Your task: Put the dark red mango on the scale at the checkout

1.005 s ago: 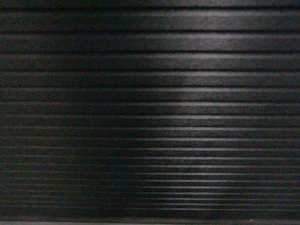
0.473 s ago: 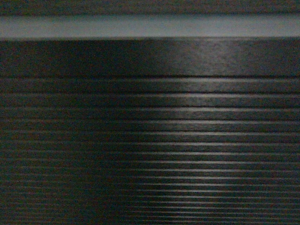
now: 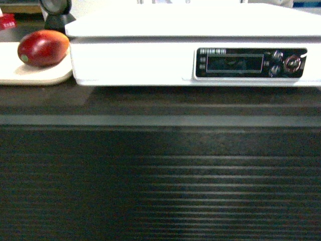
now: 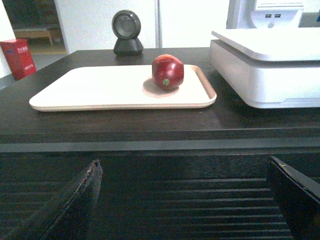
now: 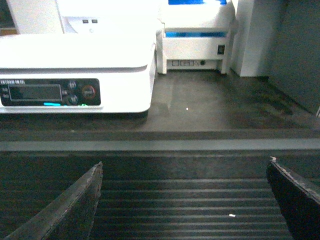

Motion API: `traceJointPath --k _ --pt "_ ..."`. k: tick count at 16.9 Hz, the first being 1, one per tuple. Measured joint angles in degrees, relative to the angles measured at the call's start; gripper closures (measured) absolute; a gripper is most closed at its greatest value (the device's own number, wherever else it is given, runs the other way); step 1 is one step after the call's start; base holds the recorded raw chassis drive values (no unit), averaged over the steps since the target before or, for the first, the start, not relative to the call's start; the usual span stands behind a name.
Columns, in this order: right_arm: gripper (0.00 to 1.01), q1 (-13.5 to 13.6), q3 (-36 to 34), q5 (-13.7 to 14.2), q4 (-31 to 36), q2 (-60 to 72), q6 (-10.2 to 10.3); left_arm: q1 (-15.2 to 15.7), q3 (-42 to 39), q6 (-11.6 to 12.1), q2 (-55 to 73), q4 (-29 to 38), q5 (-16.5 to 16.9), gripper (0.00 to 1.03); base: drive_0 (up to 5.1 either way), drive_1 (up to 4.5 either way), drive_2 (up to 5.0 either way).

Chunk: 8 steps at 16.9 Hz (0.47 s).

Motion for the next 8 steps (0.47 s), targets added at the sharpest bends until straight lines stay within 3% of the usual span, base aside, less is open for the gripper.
traceJointPath --k 8 --pt "0.03 0.0 0.0 0.02 0.22 0.0 -0.02 0.0 0.0 -0.02 0.0 0.13 0.09 0.05 0.0 0.0 0.0"
